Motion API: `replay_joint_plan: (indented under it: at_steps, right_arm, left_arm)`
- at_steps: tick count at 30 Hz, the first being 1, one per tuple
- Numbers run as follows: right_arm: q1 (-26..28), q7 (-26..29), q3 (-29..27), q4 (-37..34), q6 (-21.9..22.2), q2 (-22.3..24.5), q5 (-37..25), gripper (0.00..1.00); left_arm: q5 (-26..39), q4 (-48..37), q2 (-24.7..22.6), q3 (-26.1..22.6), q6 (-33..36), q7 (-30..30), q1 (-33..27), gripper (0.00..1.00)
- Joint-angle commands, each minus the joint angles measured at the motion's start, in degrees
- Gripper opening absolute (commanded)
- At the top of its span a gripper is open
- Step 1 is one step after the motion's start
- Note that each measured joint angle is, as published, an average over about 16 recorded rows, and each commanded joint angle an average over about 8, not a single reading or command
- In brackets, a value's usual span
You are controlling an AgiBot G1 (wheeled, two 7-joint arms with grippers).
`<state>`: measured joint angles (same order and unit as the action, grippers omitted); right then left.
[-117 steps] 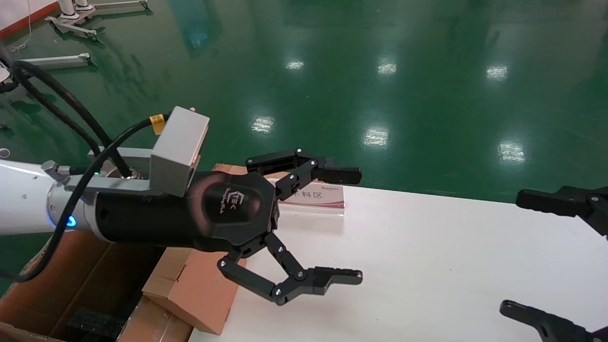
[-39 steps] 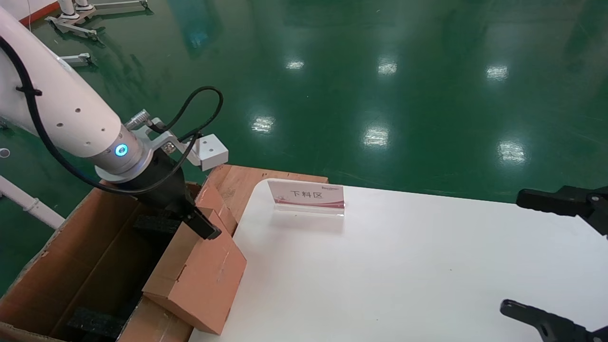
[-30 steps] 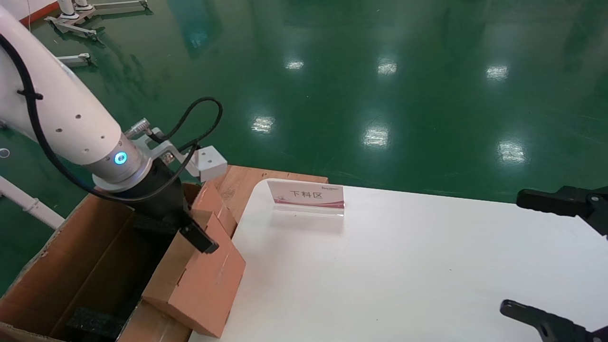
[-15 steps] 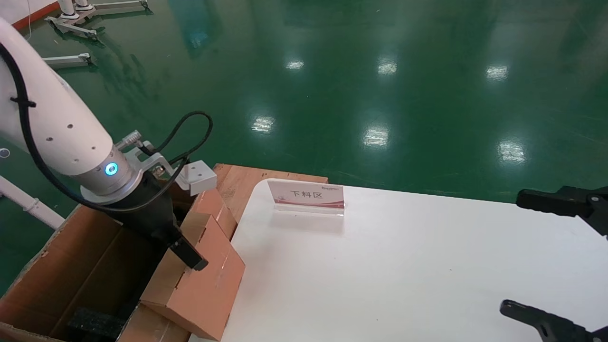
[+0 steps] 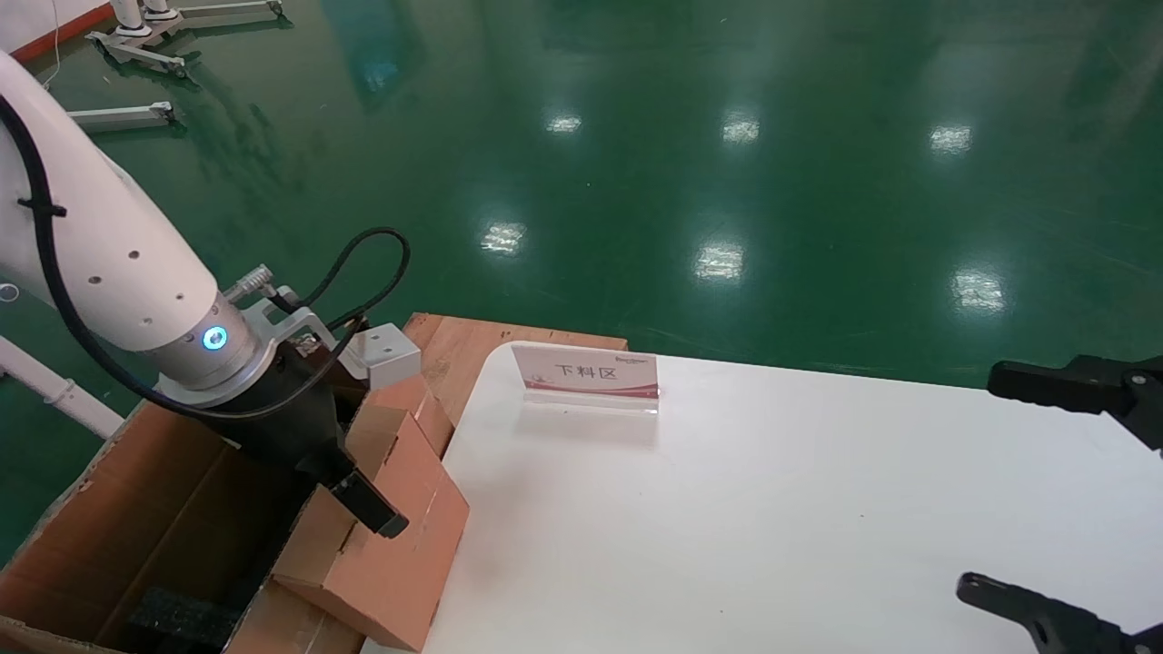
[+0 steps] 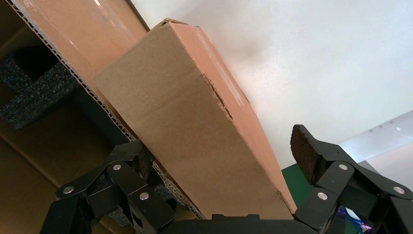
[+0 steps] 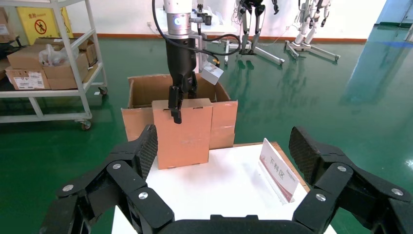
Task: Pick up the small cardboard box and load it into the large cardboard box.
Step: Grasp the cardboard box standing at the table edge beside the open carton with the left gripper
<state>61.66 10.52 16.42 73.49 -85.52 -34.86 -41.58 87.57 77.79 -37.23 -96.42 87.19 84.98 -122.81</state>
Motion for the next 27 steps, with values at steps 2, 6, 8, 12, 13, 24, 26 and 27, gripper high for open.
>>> replay_joint_plan:
  at_steps: [2,6,8,12,13,24,26,27]
  right_arm:
    - [0.0,0.0,0.0,0.0,0.01,0.0,0.01,1.0]
    - [0.0,0.0,0.0,0.0,0.01,0.0,0.01,0.64]
    - [0.0,0.0,0.0,0.0,0.01,0.0,0.01,0.39]
    - [0.0,0.0,0.0,0.0,0.01,0.0,0.01,0.0]
    - [0.0,0.0,0.0,0.0,0.01,0.0,0.01,0.0]
    - [0.0,0.0,0.0,0.0,0.0,0.0,0.01,0.0]
    - [0.0,0.0,0.0,0.0,0.0,0.0,0.01,0.0]
    - [0.0,0.0,0.0,0.0,0.0,0.0,0.01,0.0]
  left_arm:
    - [-0.38,-0.02,0.12,-0.12,-0.27,-0.08,-0.03,0.75]
    - [-0.2,-0.02,0.05,-0.02,-0.16,-0.08,0.01,0.25]
    - [-0.1,-0.01,0.02,0.01,-0.09,-0.08,0.02,0.0]
    - [0.06,-0.01,-0.04,0.06,0.01,-0.07,0.04,0.0]
    - [0.08,0.0,-0.05,0.07,0.03,-0.07,0.04,0.0]
    - [0.3,0.01,-0.11,0.16,0.19,-0.04,0.08,0.0]
    - [0.33,0.01,-0.12,0.16,0.2,-0.03,0.08,0.0]
    - [0.33,0.01,-0.12,0.17,0.21,-0.03,0.09,0.0]
